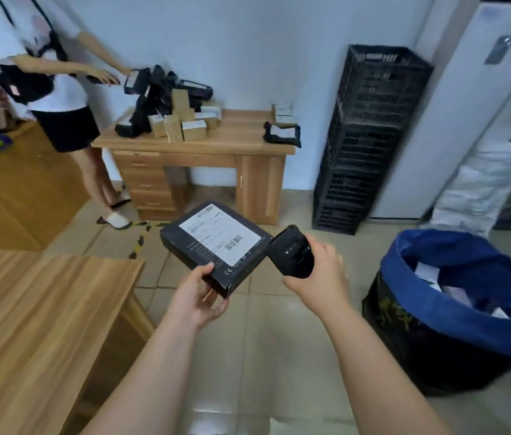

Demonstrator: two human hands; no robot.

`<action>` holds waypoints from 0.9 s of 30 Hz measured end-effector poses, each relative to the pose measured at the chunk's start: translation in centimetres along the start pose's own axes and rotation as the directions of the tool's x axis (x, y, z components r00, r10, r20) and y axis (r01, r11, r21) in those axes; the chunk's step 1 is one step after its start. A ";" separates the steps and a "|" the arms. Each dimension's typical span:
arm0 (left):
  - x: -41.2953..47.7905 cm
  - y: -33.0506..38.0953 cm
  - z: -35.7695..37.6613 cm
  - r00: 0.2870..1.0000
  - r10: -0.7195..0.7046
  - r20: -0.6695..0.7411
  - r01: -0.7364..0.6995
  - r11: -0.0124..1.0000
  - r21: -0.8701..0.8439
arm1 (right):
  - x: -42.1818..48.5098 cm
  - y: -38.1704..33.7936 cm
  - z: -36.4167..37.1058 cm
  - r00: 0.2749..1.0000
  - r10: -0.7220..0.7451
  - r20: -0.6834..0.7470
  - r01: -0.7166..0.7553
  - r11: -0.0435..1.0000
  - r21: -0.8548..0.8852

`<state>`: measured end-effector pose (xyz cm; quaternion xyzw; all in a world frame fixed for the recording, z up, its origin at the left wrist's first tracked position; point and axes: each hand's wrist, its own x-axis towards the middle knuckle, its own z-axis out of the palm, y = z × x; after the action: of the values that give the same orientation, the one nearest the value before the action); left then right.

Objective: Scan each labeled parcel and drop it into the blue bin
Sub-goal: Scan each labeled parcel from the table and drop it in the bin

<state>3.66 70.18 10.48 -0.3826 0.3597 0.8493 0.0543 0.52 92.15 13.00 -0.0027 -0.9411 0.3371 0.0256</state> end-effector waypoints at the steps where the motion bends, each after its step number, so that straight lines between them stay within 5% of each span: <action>1: 0.7 -0.6 1.8 1.000 -0.011 0.021 0.010 1.000 0.028 | 0.6 1.4 -0.8 0.999 0.038 -0.024 -0.037 0.999 0.018; 11: 11.0 -4.8 19.6 0.956 -0.231 0.182 0.169 0.937 0.304 | 8.7 12.4 -6.6 0.909 0.351 -0.223 -0.339 0.936 0.091; 27: 27.7 -11.0 47.7 0.818 -0.527 0.232 0.229 0.668 0.708 | 23.7 24.2 -11.9 0.568 0.710 -0.416 -0.707 0.680 0.195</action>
<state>-40.89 104.36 6.53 -0.2152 0.5215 0.6993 0.4389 -22.90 118.95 7.90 -0.4584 -0.8252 0.3110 0.1102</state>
